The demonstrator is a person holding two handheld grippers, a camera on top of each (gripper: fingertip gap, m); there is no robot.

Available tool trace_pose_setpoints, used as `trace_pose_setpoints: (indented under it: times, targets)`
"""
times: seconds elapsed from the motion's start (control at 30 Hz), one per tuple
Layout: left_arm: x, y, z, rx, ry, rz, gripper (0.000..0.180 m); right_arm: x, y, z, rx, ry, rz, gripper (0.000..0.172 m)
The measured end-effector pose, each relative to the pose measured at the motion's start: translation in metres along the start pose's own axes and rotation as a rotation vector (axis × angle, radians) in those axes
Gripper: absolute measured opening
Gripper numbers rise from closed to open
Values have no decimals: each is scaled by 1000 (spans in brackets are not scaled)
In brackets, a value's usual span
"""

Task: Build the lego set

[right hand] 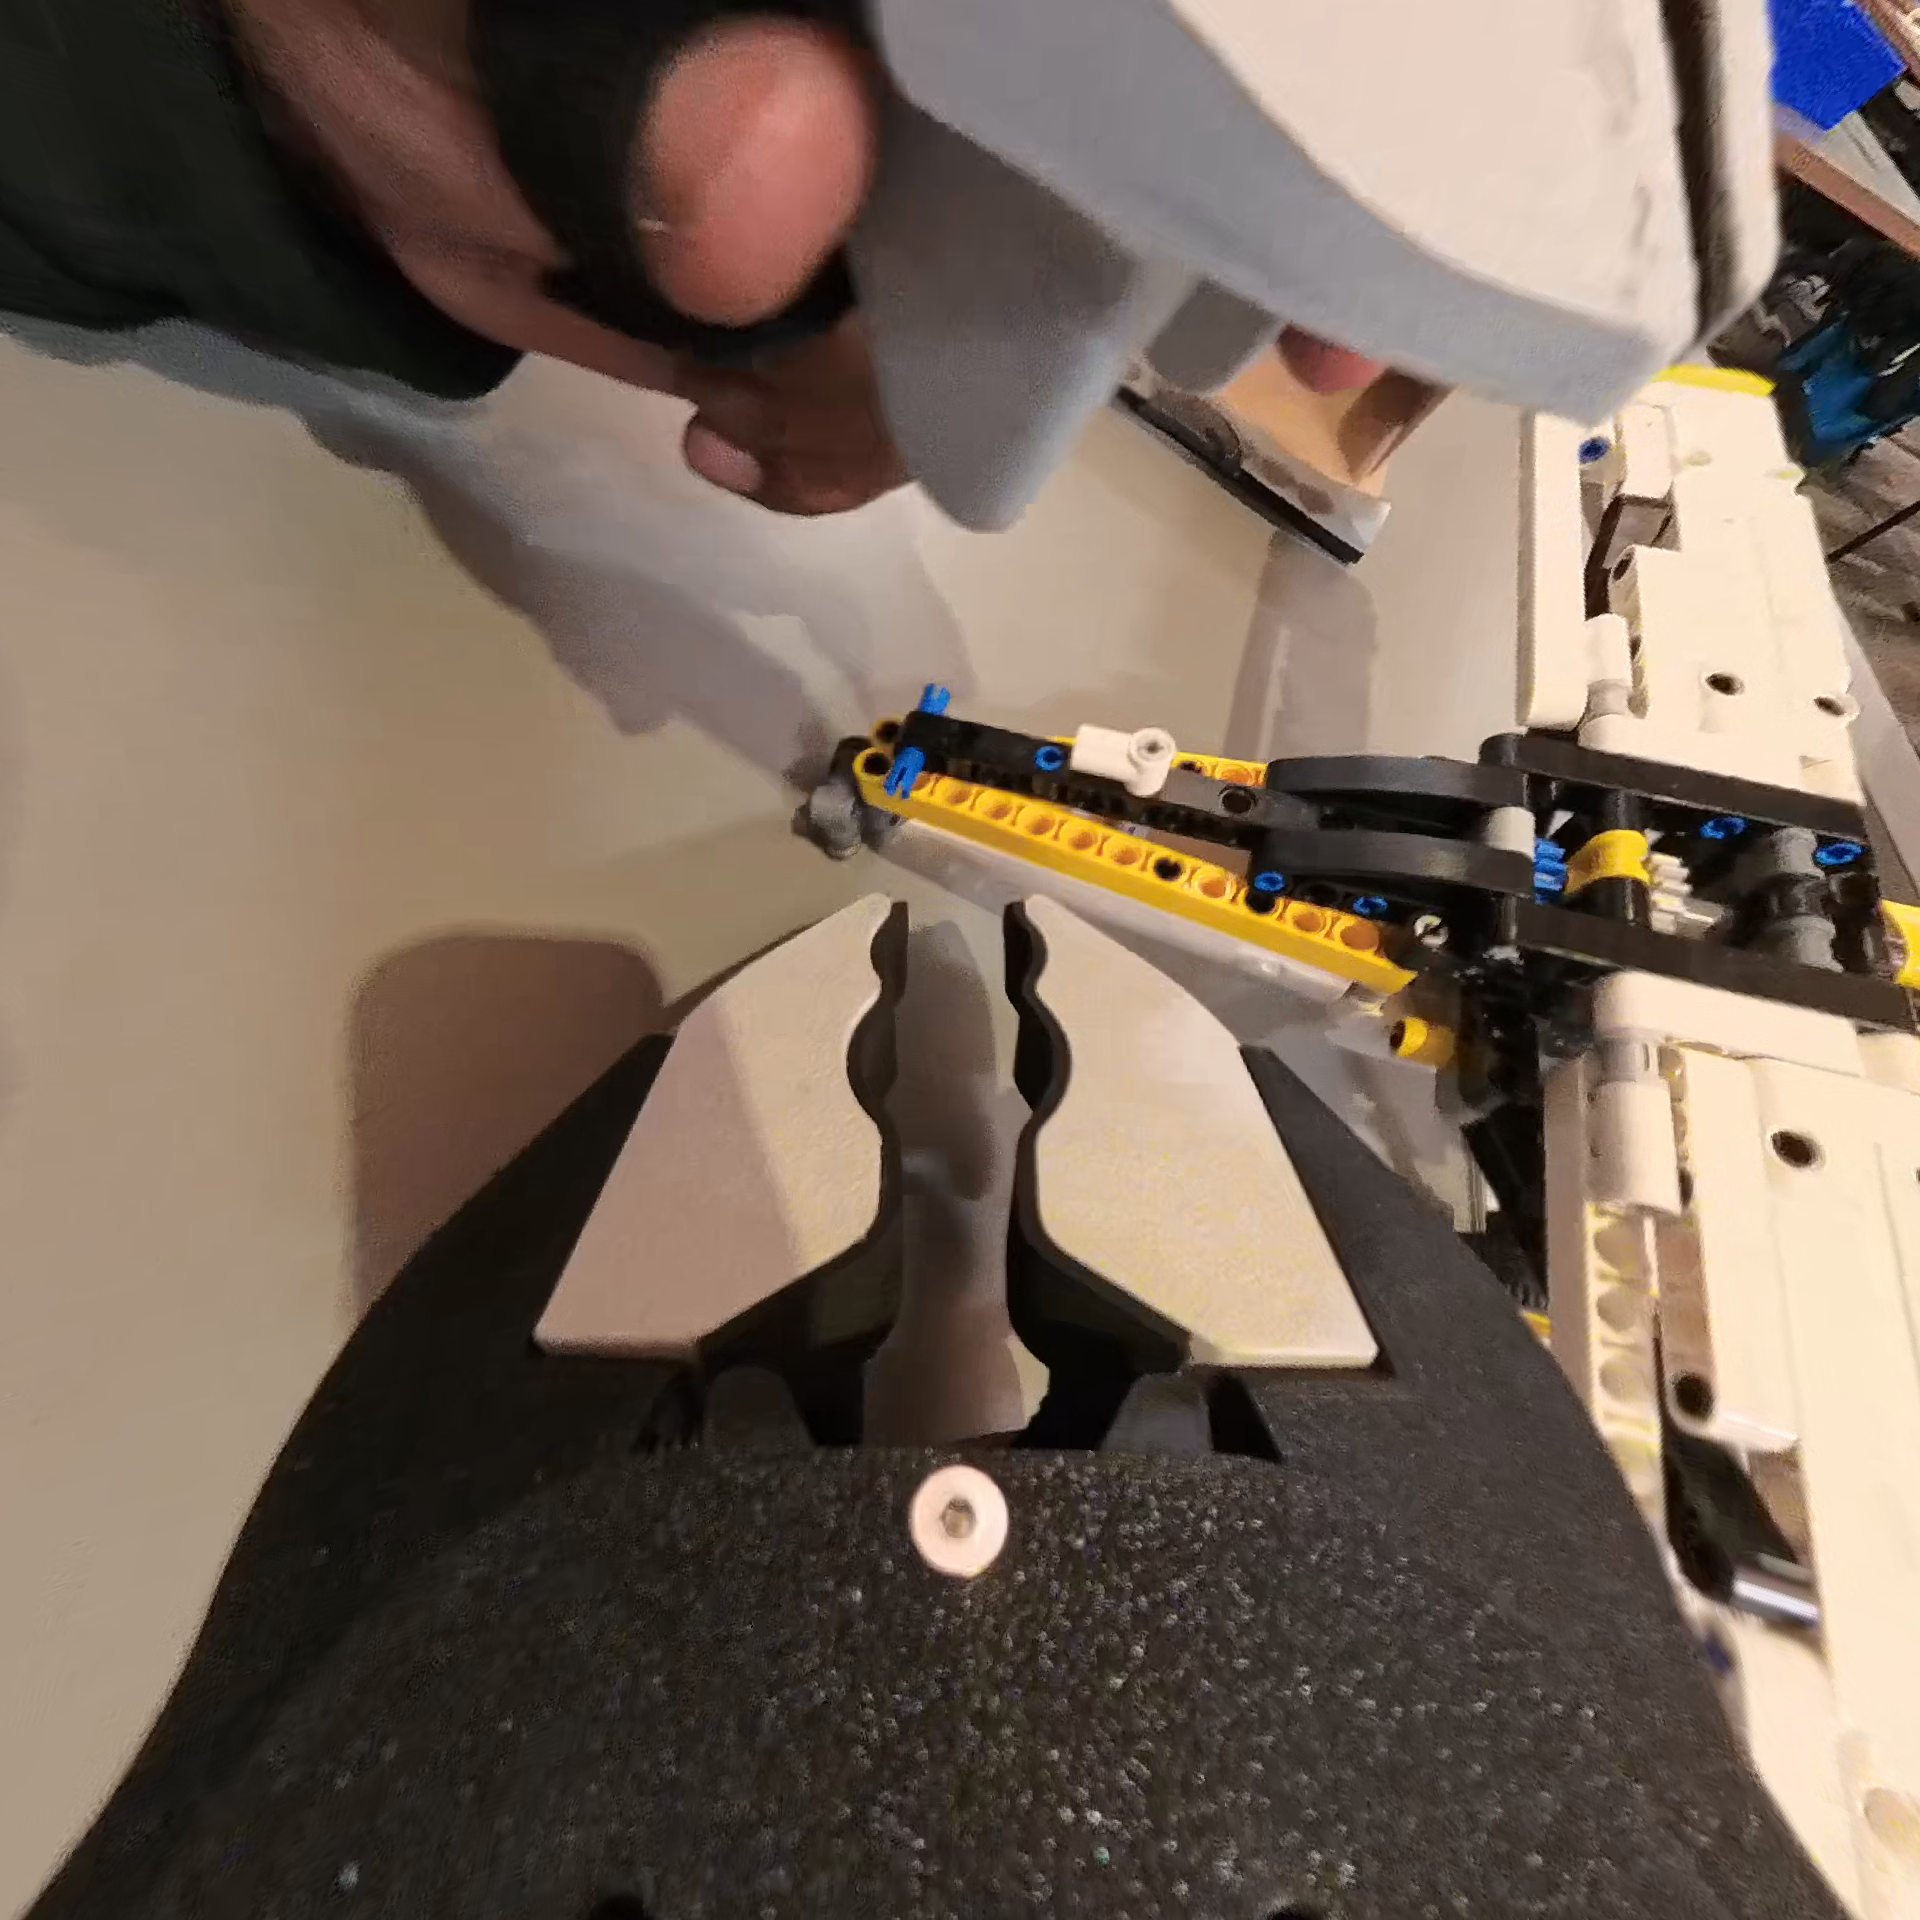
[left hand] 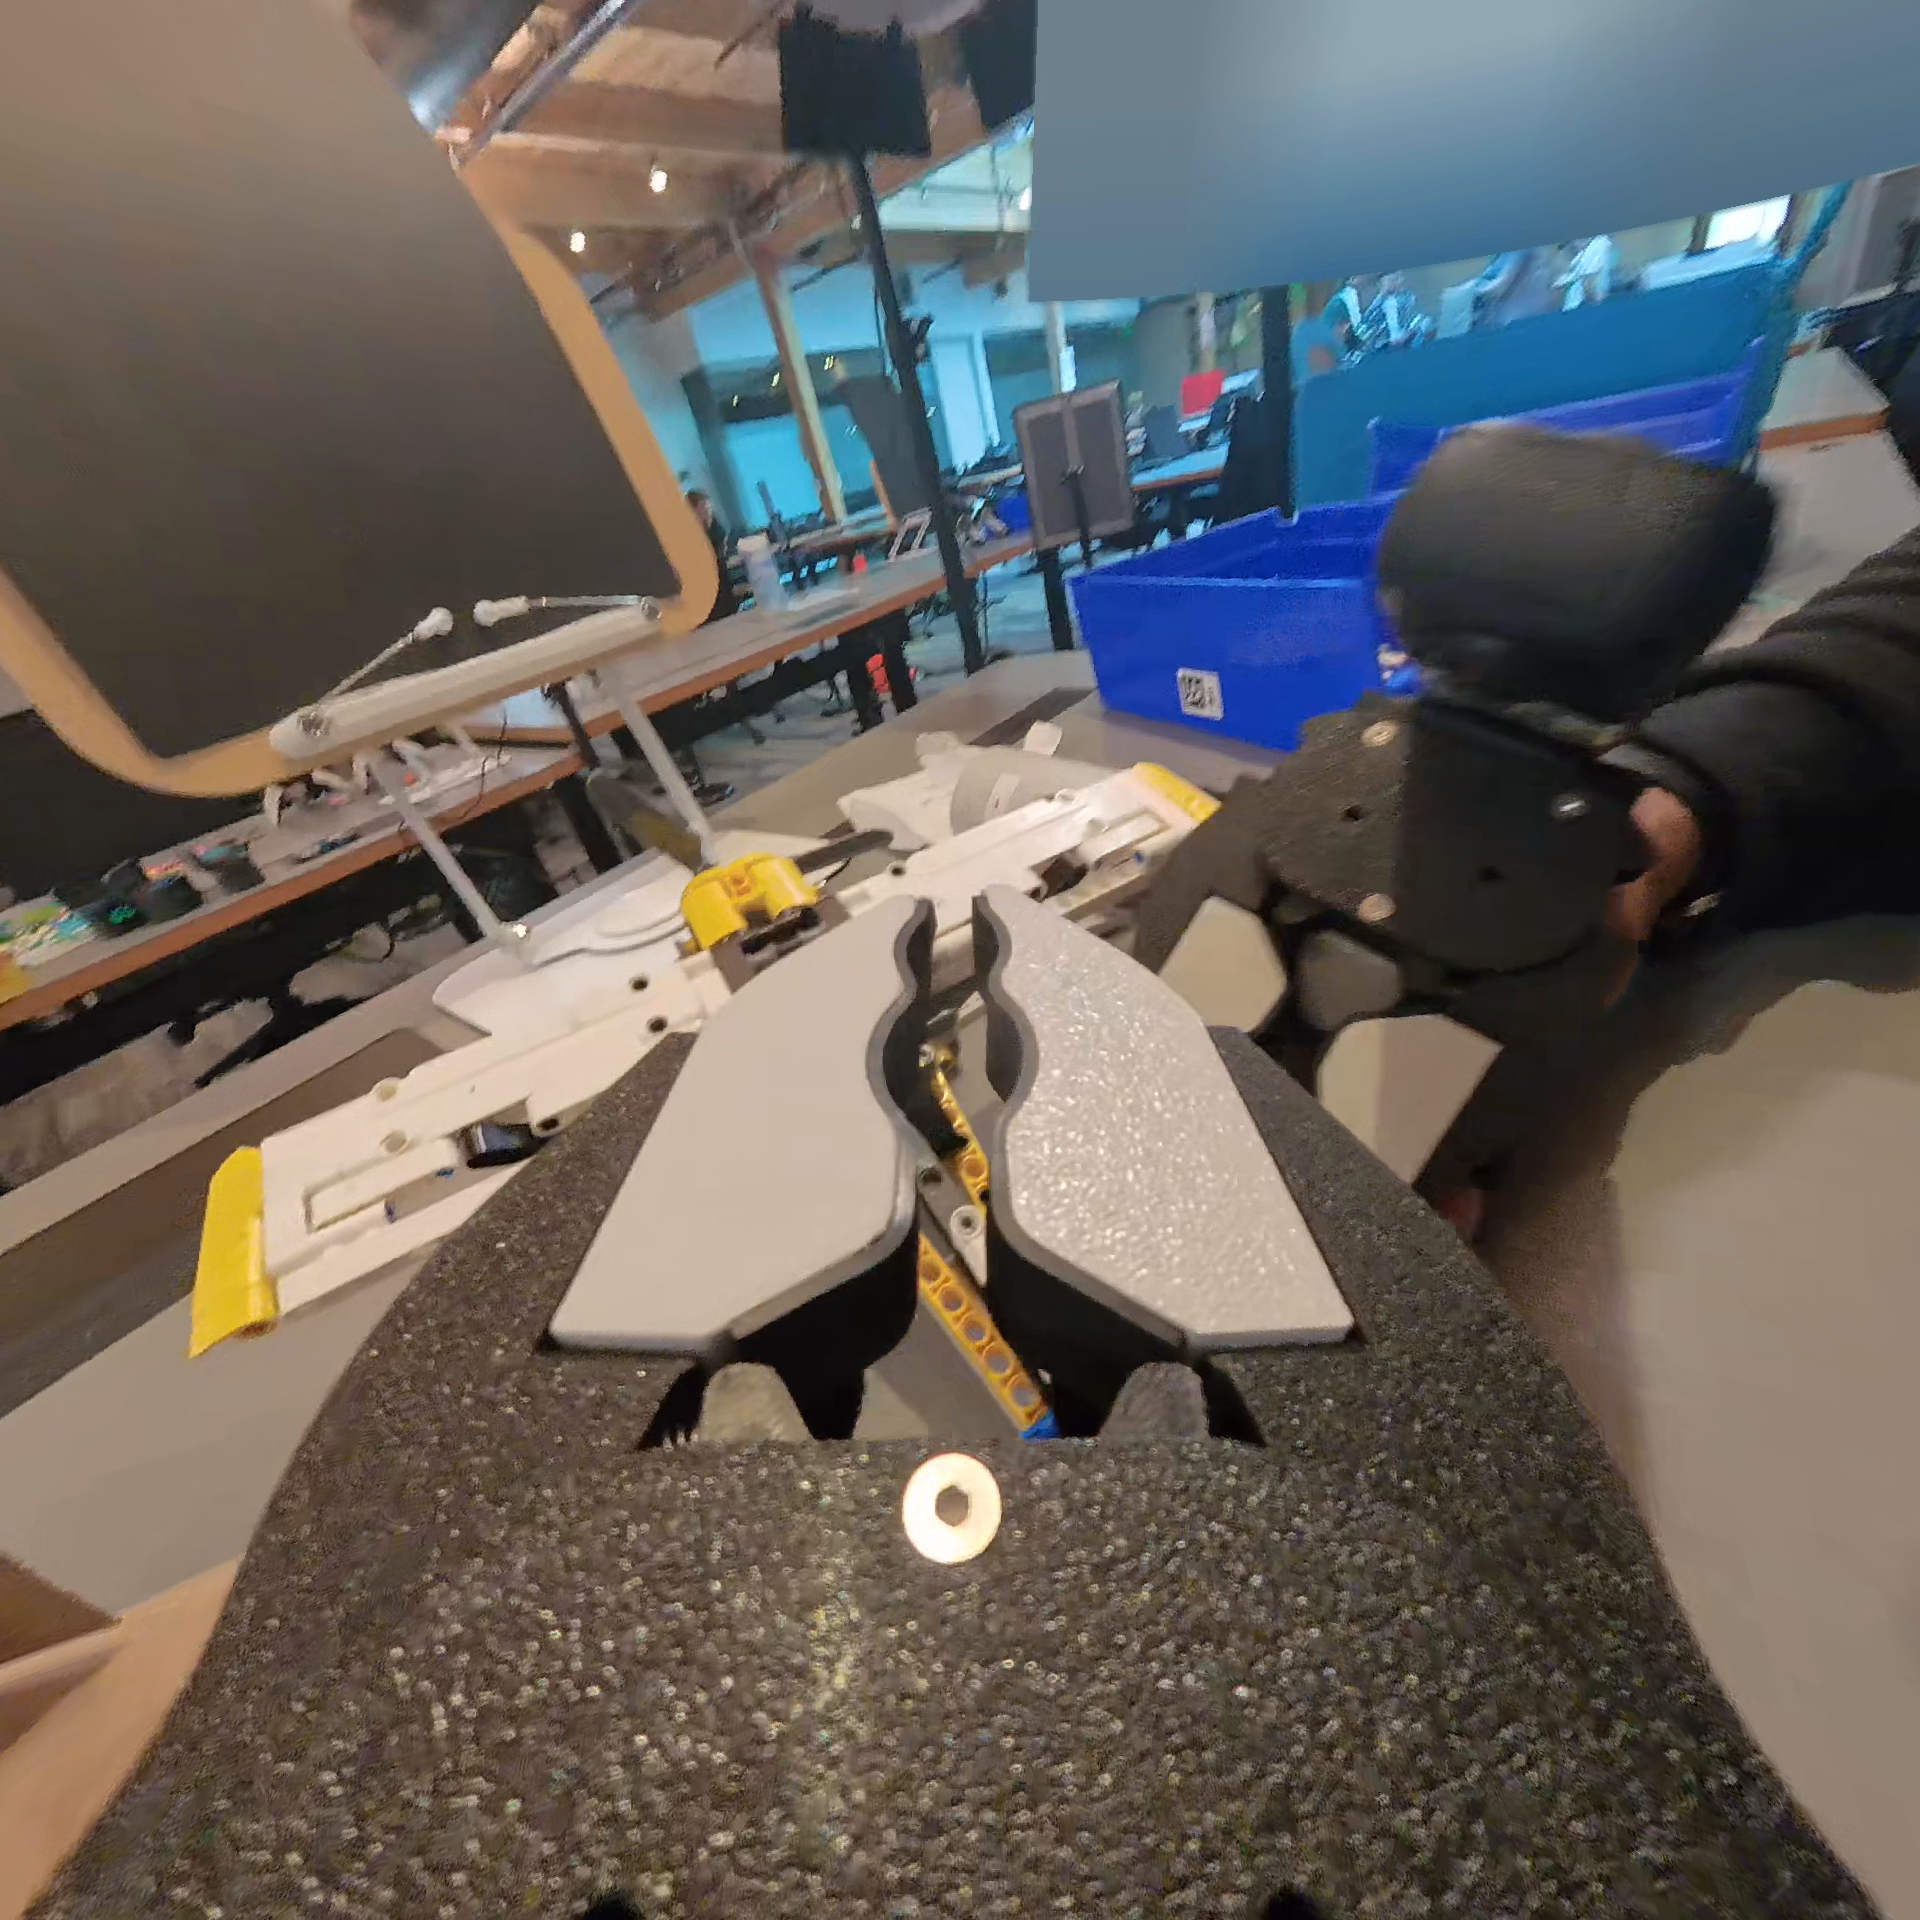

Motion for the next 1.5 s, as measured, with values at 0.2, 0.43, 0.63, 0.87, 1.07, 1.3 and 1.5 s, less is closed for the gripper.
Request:
trace_pose_setpoints:
  times: [0.2,0.43,0.63,0.87,1.07,1.3,1.5]
  targets:
    - [11,-11,-29,365,140,90,32,16,29,-16,22,11,-45,18]
    - [10,-26,-43,635,248,188,48,24,57,-33,27,-8,-84,18]
    - [3,-40,-55,803,230,183,50,32,69,-42,37,51,-97,17]
    - [8,-57,-66,938,138,200,48,41,78,-48,47,116,-104,17]
    - [9,-45,-65,922,111,254,43,44,85,-54,51,140,-116,17]
    - [13,-12,-61,891,166,261,41,45,88,-55,44,150,-112,16]
    - [29,13,-55,850,206,250,41,45,88,-55,46,151,-113,16]
Point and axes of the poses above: each gripper's, where its closed fingertips meet, y back along the fingers, z out of its top, x = y × z across the jaws, the point moved 6 cm from there along y, back along the fingers, and after that the axes turned 3 degrees about -y, right-handed, at the moved point
